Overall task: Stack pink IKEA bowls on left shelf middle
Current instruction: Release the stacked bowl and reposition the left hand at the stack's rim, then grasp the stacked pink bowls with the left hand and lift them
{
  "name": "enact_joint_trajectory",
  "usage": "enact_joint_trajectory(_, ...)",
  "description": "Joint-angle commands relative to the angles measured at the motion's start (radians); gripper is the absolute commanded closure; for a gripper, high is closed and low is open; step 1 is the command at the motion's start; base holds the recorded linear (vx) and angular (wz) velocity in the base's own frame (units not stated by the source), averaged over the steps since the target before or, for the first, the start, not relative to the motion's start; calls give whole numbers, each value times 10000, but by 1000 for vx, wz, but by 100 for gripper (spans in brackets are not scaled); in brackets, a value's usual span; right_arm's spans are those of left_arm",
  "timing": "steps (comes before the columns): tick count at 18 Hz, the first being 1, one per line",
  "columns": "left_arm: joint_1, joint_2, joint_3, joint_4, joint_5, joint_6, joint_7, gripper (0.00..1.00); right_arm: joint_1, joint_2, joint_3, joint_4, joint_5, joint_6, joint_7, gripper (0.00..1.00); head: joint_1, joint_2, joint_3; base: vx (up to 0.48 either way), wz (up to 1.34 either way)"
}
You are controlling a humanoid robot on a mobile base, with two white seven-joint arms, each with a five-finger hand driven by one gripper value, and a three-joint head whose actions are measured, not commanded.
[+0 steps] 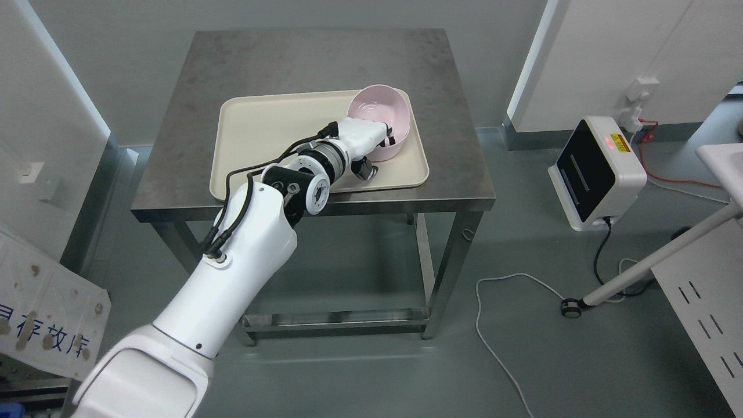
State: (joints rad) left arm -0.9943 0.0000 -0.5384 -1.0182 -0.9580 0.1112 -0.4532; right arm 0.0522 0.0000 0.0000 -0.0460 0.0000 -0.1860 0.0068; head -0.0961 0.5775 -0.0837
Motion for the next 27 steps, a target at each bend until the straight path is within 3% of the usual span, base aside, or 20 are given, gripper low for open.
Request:
enact_joint_trajectory(1,18,175,902,242,85,-542,-39,81,0,-175,-92,0,77,4,-37,0,0,0,0,0,0)
enact_joint_trajectory(7,64,175,1930,212,177,-1173,-54,94,0,-175,-92,0,77,4,-37,0,0,0,0,0,0)
enact_joint_trajectory(10,110,175,2589,89,284,-1204,-39,95,0,-175,-92,0,77,4,-37,0,0,0,0,0,0)
enact_joint_trajectory(17,1106,175,3695,-1473,284,-2690,-24,96,0,-175,-92,0,77,4,-22,0,0,0,0,0,0)
enact_joint_trajectory(27,2348,175,5828,-3929,330,-6093,-131,96,0,-175,-92,0,77,4,-37,0,0,0,0,0,0)
